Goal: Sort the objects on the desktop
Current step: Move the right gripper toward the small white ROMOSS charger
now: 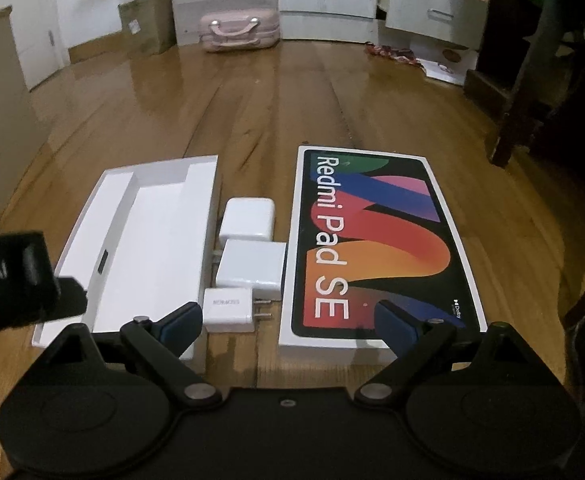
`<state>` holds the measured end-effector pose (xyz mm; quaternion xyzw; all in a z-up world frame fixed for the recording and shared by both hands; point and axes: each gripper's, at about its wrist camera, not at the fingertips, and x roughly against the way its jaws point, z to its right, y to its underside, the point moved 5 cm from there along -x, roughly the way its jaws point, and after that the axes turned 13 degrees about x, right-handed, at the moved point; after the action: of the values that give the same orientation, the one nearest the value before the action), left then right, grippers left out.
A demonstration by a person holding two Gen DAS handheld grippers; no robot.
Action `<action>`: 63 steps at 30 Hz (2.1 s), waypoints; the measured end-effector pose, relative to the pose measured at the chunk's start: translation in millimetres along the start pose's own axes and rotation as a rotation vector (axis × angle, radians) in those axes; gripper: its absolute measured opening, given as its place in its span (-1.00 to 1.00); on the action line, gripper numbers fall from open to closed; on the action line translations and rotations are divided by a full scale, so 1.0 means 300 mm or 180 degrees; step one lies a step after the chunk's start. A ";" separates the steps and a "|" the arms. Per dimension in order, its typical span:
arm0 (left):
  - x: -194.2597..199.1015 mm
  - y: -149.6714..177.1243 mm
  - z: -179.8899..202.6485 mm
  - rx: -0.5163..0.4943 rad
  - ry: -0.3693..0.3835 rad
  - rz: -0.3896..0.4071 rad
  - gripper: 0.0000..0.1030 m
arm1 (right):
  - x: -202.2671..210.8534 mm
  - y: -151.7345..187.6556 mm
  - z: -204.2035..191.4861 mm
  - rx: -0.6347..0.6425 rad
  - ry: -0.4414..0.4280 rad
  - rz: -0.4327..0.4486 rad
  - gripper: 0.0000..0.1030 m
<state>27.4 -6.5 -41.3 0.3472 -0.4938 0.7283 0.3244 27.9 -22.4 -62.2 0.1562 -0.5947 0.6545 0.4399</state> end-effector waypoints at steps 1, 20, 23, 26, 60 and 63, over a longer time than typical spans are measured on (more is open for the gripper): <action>-0.001 0.000 0.001 -0.0049 0.0007 0.0024 1.00 | 0.000 0.001 0.003 0.0032 0.0042 -0.0020 0.85; -0.007 0.010 0.005 -0.0530 0.0236 -0.0074 1.00 | -0.018 0.017 0.045 0.0098 0.0086 -0.0208 0.85; -0.013 0.018 0.004 -0.0547 0.0140 -0.0087 1.00 | -0.009 0.012 0.053 0.0102 0.0071 -0.0191 0.85; -0.014 0.026 0.008 -0.0574 0.0159 -0.0123 1.00 | -0.001 0.008 0.064 0.0094 0.0070 -0.0211 0.85; 0.028 0.016 0.058 -0.0928 0.0264 0.0132 1.00 | 0.015 0.010 0.135 -0.0089 -0.0184 -0.0032 0.42; 0.035 0.009 0.056 -0.0820 0.0367 0.0091 1.00 | 0.017 0.003 0.131 -0.0093 -0.0289 0.0036 0.25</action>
<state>22.7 -21.9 -29.3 0.2532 -0.5687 0.6821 0.3837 11.8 -56.3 -49.6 0.1760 -0.6244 0.6404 0.4110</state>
